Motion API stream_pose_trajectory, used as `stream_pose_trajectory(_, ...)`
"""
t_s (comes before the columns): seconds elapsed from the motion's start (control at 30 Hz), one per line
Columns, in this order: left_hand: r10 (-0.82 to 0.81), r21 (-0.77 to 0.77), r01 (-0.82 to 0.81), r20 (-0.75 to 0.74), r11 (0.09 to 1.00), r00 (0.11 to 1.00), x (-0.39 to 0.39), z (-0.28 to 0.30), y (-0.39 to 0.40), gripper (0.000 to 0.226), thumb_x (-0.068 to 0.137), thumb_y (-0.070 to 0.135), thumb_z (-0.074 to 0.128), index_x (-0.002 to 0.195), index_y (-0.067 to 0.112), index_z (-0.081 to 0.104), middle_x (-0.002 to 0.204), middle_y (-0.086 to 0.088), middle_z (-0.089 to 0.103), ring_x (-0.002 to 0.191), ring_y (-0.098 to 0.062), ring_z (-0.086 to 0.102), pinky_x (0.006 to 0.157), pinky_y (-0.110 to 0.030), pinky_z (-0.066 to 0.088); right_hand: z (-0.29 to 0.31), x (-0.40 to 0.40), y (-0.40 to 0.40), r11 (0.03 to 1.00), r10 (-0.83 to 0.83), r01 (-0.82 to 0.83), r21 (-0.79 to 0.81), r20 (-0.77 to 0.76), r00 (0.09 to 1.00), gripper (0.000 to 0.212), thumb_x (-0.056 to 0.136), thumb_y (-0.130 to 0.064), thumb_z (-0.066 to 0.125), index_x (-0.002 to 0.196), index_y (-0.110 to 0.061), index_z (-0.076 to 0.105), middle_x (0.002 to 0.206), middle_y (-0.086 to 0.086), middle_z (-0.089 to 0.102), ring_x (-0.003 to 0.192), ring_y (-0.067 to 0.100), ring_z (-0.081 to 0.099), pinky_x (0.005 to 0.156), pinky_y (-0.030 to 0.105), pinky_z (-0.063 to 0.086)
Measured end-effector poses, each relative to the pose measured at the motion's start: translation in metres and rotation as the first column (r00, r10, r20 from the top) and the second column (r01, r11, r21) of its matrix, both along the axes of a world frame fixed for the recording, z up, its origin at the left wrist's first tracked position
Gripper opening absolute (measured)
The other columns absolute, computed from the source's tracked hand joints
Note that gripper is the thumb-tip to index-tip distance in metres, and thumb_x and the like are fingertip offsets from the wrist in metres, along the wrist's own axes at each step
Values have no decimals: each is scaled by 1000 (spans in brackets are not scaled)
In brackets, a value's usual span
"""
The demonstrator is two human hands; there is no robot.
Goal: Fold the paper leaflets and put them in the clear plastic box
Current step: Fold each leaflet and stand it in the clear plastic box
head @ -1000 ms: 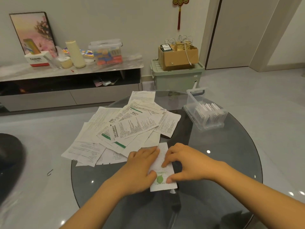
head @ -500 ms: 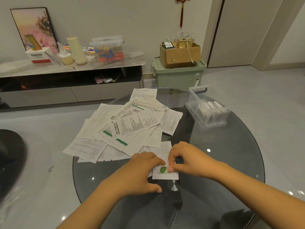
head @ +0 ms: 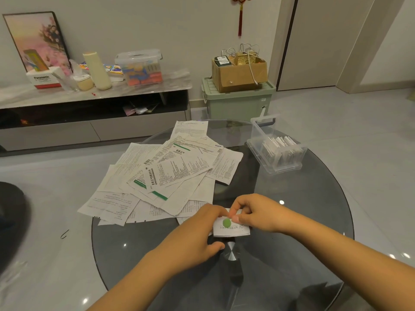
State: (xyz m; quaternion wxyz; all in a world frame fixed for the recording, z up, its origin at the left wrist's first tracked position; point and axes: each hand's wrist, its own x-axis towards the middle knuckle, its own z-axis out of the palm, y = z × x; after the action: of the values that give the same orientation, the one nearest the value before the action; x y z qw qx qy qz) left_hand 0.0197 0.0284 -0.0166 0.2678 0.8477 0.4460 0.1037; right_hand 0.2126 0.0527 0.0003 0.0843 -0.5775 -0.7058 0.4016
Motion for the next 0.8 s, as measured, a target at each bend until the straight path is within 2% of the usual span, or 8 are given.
stream_pose_trajectory(0.07,4,31,-4,-3,999,1000,2,-3,1,40,88,31,61,121,37,39,113,19,38,86,-3,47,77,-21,45,0,1,0,999,-10,10,-42,10,1000,6,91,-21,59,94,-26,60,86,5,70,71,11,63,68,23,50)
stream_pose_trajectory(0.13,1,54,0,-6,999,1000,2,-5,2,32,89,31,59,118,33,45,113,16,41,85,-5,48,78,-24,46,-1,2,1,999,-5,6,-53,19,1000,9,91,-19,59,100,-21,60,79,2,67,62,7,59,60,16,45)
stream_pose_trajectory(0.23,-30,104,32,-20,994,999,2,-9,4,24,90,30,57,114,28,53,112,13,49,86,-1,43,79,-19,42,0,4,0,999,30,-28,-35,39,999,7,88,-18,62,91,-24,60,71,-8,59,56,2,54,53,9,41)
stream_pose_trajectory(0.33,-49,171,54,-33,984,998,2,-14,5,21,90,33,54,109,25,59,111,11,53,92,-2,43,78,-18,39,2,7,-3,996,81,-84,33,79,994,5,81,-22,69,85,-25,67,80,-9,59,65,3,55,61,13,43)
stream_pose_trajectory(0.43,-59,229,73,-67,971,996,3,-16,7,28,90,40,48,108,25,64,110,10,57,101,-9,49,80,-28,45,4,9,-7,973,177,-202,112,200,964,25,75,-40,75,95,-26,70,97,-8,55,91,9,52,79,26,47)
stream_pose_trajectory(0.5,-76,261,92,-70,961,995,4,-15,8,33,88,43,43,100,28,70,101,12,62,95,-11,52,73,-31,49,6,8,-12,953,232,-273,132,263,936,36,70,-48,76,99,-29,67,104,-9,51,100,8,43,86,28,44)
stream_pose_trajectory(0.63,-104,358,121,-65,926,992,5,-15,11,30,87,40,43,83,29,70,79,12,64,77,-12,54,63,-28,47,6,8,-14,935,211,-282,216,298,931,21,78,-39,70,94,-26,67,97,-11,57,95,9,50,80,28,46)
stream_pose_trajectory(0.8,33,258,-40,30,965,999,9,-9,6,22,95,36,41,95,28,61,86,6,59,80,-11,49,71,-31,42,7,15,-12,964,109,-159,215,226,968,11,85,-30,59,90,-28,68,88,-7,68,79,10,61,75,33,53)
